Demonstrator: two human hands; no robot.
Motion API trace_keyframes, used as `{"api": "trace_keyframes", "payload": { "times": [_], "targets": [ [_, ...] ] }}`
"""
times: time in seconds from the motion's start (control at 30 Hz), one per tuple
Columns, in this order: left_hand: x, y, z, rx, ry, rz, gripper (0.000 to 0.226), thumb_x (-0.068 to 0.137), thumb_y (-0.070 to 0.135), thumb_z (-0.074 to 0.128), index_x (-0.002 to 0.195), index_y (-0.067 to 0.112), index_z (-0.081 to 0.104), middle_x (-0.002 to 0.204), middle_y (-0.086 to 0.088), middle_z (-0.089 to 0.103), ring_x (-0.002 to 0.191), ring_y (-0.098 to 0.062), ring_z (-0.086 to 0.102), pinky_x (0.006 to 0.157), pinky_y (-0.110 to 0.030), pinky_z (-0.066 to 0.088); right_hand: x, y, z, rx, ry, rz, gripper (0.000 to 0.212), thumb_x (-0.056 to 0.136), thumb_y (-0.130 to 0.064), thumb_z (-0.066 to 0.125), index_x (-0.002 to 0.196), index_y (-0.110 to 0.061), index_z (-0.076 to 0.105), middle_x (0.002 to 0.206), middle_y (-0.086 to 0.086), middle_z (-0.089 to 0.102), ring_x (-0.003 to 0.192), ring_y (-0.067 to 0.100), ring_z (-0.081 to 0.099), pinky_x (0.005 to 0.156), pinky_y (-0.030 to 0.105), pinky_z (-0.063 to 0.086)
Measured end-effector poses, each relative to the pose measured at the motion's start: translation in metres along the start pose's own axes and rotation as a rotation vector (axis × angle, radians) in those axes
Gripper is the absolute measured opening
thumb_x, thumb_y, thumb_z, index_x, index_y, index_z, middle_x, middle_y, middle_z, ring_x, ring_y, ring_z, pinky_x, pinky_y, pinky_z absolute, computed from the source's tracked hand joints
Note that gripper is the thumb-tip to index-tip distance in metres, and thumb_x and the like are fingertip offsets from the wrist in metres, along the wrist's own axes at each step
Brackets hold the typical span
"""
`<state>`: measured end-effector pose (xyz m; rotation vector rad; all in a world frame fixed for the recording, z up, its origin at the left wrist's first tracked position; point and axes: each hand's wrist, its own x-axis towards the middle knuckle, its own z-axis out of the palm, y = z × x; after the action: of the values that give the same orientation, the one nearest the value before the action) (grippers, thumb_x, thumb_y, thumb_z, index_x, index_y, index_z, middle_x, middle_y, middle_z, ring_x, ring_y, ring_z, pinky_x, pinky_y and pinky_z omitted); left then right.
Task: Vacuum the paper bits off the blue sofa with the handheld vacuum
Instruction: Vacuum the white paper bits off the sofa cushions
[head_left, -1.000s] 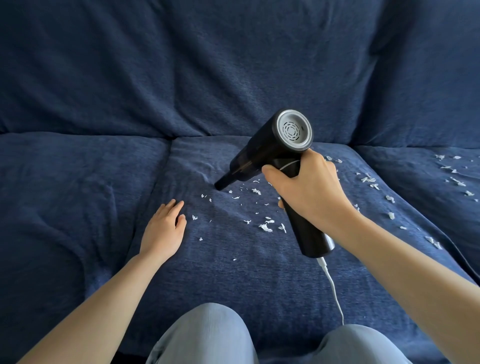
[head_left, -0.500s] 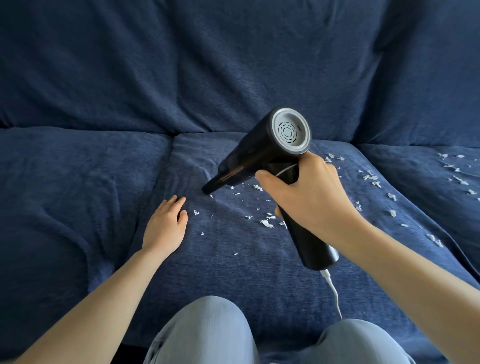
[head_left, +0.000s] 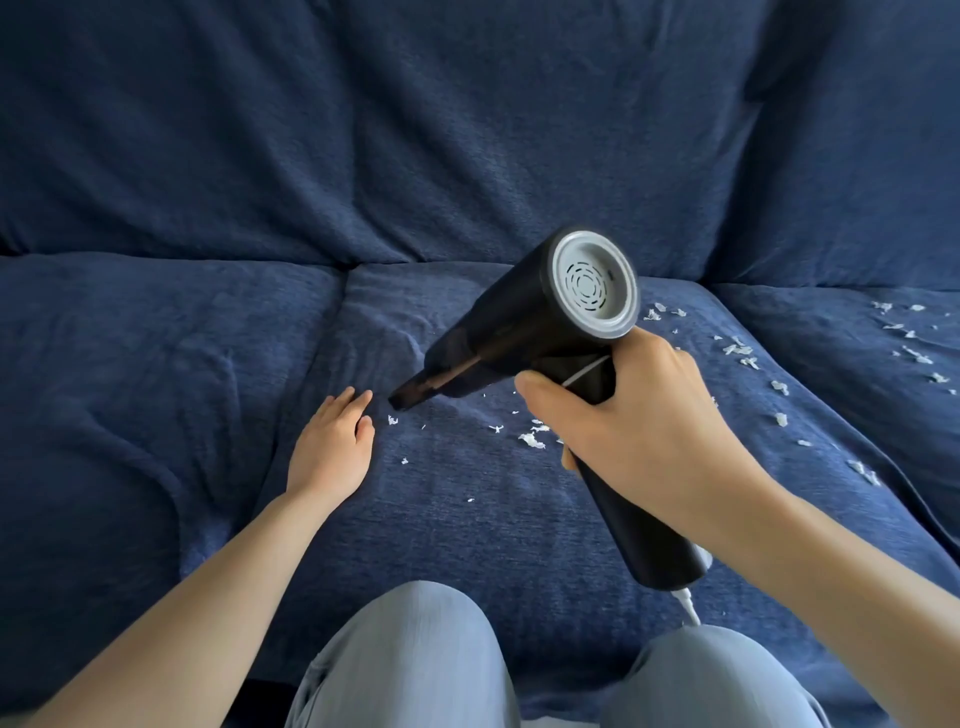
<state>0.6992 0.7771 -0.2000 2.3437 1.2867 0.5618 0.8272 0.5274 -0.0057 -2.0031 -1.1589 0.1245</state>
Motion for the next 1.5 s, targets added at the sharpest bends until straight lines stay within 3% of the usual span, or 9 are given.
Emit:
{"api": "trace_keyframes", "payload": {
  "times": [0.13, 0.23, 0.37, 0.67, 0.83, 1.13, 1.37, 1.5],
  "targets": [
    [0.000, -0.001, -0.001, 0.024, -0.007, 0.008, 0.044, 0.102, 0.026, 0.034, 0.146, 0.022, 0.039, 0.157, 0.002, 0.026, 0.147, -0.018, 0.017, 0.116, -0.040, 0.021, -0.004, -0.001, 0.004, -0.009, -0.035, -0.006, 0.027, 0.079, -0.048, 0.063, 0.074, -0.025, 0.050, 0.054, -0.005, 0.061, 0.074, 0.010, 0.064, 0.062, 0.007, 0.045],
    [-0.002, -0.002, 0.000, 0.006, 0.000, 0.015, 0.044, 0.102, 0.026, 0.035, 0.145, 0.022, 0.040, 0.157, 0.002, 0.027, 0.146, -0.019, 0.018, 0.116, -0.039, 0.022, -0.003, 0.000, 0.002, -0.014, -0.026, 0.000, 0.027, 0.080, -0.048, 0.064, 0.074, -0.025, 0.050, 0.057, -0.006, 0.061, 0.080, 0.014, 0.065, 0.059, 0.009, 0.042],
    [-0.004, -0.004, 0.000, -0.005, 0.013, 0.020, 0.044, 0.102, 0.027, 0.036, 0.145, 0.022, 0.040, 0.157, 0.002, 0.028, 0.146, -0.019, 0.019, 0.117, -0.038, 0.022, -0.005, 0.002, -0.006, -0.033, -0.006, -0.009, 0.027, 0.079, -0.048, 0.063, 0.071, -0.026, 0.050, 0.059, -0.006, 0.062, 0.084, 0.019, 0.065, 0.066, 0.012, 0.043],
    [-0.006, -0.001, -0.002, 0.043, -0.009, 0.005, 0.049, 0.100, 0.037, 0.037, 0.147, 0.026, 0.035, 0.158, 0.004, 0.024, 0.147, -0.017, 0.017, 0.118, -0.038, 0.019, -0.020, 0.000, -0.019, -0.073, -0.024, 0.023, 0.031, 0.070, -0.053, 0.059, 0.073, -0.023, 0.055, 0.054, -0.003, 0.063, 0.070, 0.007, 0.064, 0.058, 0.009, 0.041],
    [-0.006, 0.001, -0.003, 0.047, -0.034, -0.010, 0.049, 0.100, 0.038, 0.035, 0.148, 0.028, 0.032, 0.159, 0.006, 0.022, 0.147, -0.015, 0.014, 0.117, -0.039, 0.018, -0.026, -0.003, -0.032, -0.039, -0.127, 0.015, 0.032, 0.071, -0.047, 0.059, 0.070, -0.015, 0.060, 0.048, -0.003, 0.066, 0.046, 0.005, 0.062, 0.058, 0.017, 0.044],
    [0.001, 0.012, -0.005, 0.041, -0.045, -0.043, 0.049, 0.100, 0.038, 0.038, 0.147, 0.024, 0.036, 0.158, 0.006, 0.024, 0.147, -0.018, 0.016, 0.117, -0.042, 0.022, -0.006, 0.010, -0.030, -0.011, -0.141, -0.011, 0.028, 0.079, -0.038, 0.063, 0.065, -0.015, 0.057, 0.051, -0.002, 0.068, 0.043, 0.005, 0.064, 0.059, 0.010, 0.043],
    [0.013, 0.014, 0.005, 0.014, -0.002, -0.041, 0.043, 0.102, 0.026, 0.034, 0.144, 0.025, 0.041, 0.156, 0.005, 0.028, 0.147, -0.017, 0.016, 0.118, -0.037, 0.016, 0.026, 0.034, -0.042, 0.081, -0.235, 0.002, 0.027, 0.073, -0.041, 0.063, 0.070, -0.015, 0.060, 0.051, 0.004, 0.068, 0.046, 0.012, 0.067, 0.061, 0.027, 0.049],
    [0.014, 0.015, 0.006, 0.004, 0.009, -0.060, 0.043, 0.102, 0.029, 0.033, 0.143, 0.027, 0.042, 0.156, 0.007, 0.029, 0.146, -0.015, 0.017, 0.118, -0.037, 0.017, 0.024, 0.040, -0.061, 0.074, -0.260, -0.012, 0.028, 0.073, -0.040, 0.064, 0.063, -0.014, 0.060, 0.049, 0.005, 0.068, 0.042, 0.010, 0.064, 0.058, 0.027, 0.048]
  ]
}}
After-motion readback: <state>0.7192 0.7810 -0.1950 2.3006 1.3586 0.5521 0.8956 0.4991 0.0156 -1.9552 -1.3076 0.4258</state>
